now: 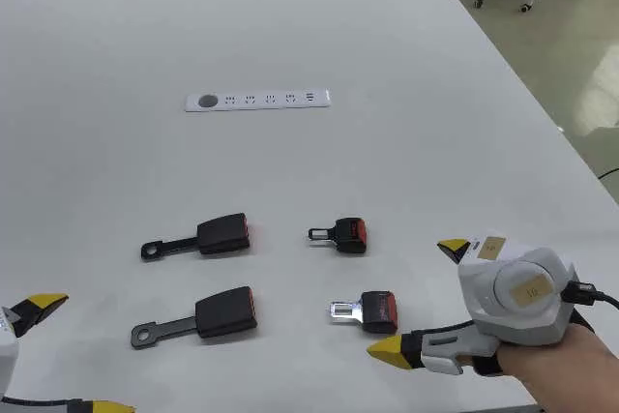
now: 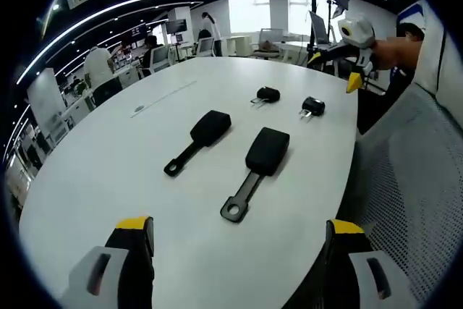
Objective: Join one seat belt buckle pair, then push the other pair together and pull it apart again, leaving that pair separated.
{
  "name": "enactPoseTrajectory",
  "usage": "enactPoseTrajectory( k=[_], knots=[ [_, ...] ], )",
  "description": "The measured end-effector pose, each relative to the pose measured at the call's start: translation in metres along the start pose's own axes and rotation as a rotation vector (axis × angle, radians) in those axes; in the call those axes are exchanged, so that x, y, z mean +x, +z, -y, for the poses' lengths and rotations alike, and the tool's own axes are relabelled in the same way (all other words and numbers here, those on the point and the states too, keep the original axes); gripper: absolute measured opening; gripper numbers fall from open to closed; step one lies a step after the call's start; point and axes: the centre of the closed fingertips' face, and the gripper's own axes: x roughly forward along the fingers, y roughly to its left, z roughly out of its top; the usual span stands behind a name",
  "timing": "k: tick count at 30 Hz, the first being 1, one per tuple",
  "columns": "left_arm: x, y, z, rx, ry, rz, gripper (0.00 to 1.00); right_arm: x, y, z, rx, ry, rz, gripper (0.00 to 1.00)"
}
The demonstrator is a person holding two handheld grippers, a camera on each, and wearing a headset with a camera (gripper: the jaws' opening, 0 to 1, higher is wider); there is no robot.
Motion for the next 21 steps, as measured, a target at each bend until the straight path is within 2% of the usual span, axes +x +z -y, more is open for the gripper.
enactPoseTrajectory(
  k=[7, 9, 11, 14, 18, 21],
  knots=[
    [0.0016, -0.0013, -0.0010, -0.009, -0.009, 0.005, 1.00, -0.0057, 0.0051, -0.0023, -0.001, -0.010, 0.007, 0.97],
    [0.0016, -0.0001, 0.0011, -0.010, -0.010, 0.002, 1.00, -0.0008, -0.0001, 0.0021, 0.001, -0.010, 0.007, 0.97],
    [0.0018, -0.0001, 0.0010, -0.009, -0.011, 0.003, 1.00, -0.0053, 0.0035, -0.0019, 0.005, -0.010, 0.008, 0.98],
    [0.0018, -0.0006, 0.0009, -0.013, -0.012, 0.002, 1.00, -0.0010, -0.0027, 0.0034, 0.007, -0.012, 0.009, 0.98],
    [0.0017, -0.0018, -0.0008, -0.012, -0.010, 0.004, 1.00, -0.0030, -0.0014, 0.0026, 0.007, -0.015, 0.008, 0.97],
    [0.0016, -0.0002, -0.0008, -0.017, -0.016, 0.020, 1.00, -0.0058, 0.0011, 0.0004, 0.006, -0.018, 0.008, 0.98]
  ],
)
